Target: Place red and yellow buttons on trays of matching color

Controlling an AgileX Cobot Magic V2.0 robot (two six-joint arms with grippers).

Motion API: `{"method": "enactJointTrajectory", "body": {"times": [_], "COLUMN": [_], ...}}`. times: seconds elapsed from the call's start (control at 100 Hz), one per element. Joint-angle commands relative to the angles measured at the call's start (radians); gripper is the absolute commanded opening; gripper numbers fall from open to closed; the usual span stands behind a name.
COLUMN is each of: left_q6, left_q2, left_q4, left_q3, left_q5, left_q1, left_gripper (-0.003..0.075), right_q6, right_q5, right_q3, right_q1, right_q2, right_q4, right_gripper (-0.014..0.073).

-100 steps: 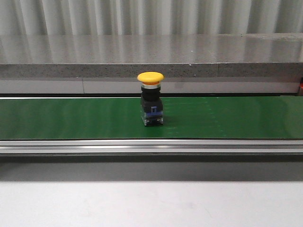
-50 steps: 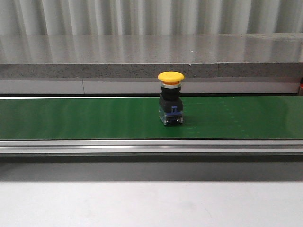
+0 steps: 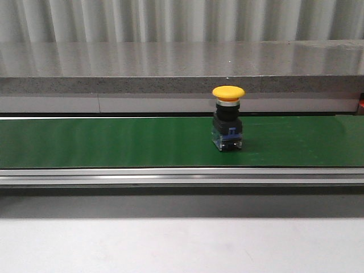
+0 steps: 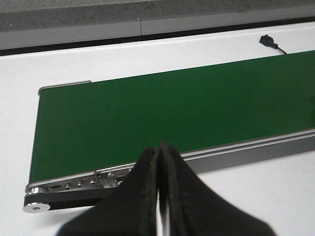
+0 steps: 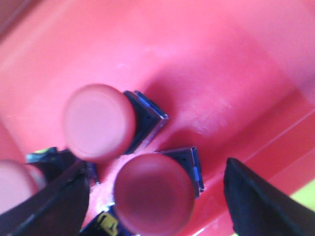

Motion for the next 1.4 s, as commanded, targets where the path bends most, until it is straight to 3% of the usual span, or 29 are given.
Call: {"method": "enactJointTrajectory", "body": {"times": [0.0, 0.45, 0.89, 1.39], "left_q6": [0.002, 0.002, 0.002, 0.002], "left_q2": [0.002, 0.002, 0.002, 0.002], "left_q4": [-0.011, -0.011, -0.011, -0.011], "left_q3": [-0.027, -0.027, -0.027, -0.027], "left_q5": [-0.075, -0.075, -0.075, -0.075], "left_q1": [-0.008, -0.008, -0.008, -0.008], "left_gripper": [-0.002, -0.002, -0.002, -0.002], "right_q6": [-0.034, -0.087, -0.094, -0.109], "right_q5": [-0.024, -0.015, 0.139, 0.298], "right_q3": [-0.033, 0.105, 0.209, 0.204], "right_q1": [-0.003, 0.118, 0.401, 0.738], "right_q2": [-0.102, -0.369, -0.602, -0.587], "right_q4": [0.009, 0.007, -0.019, -0.019], "right_gripper": [0.0571, 0.0571, 0.0571, 0.0571]}}
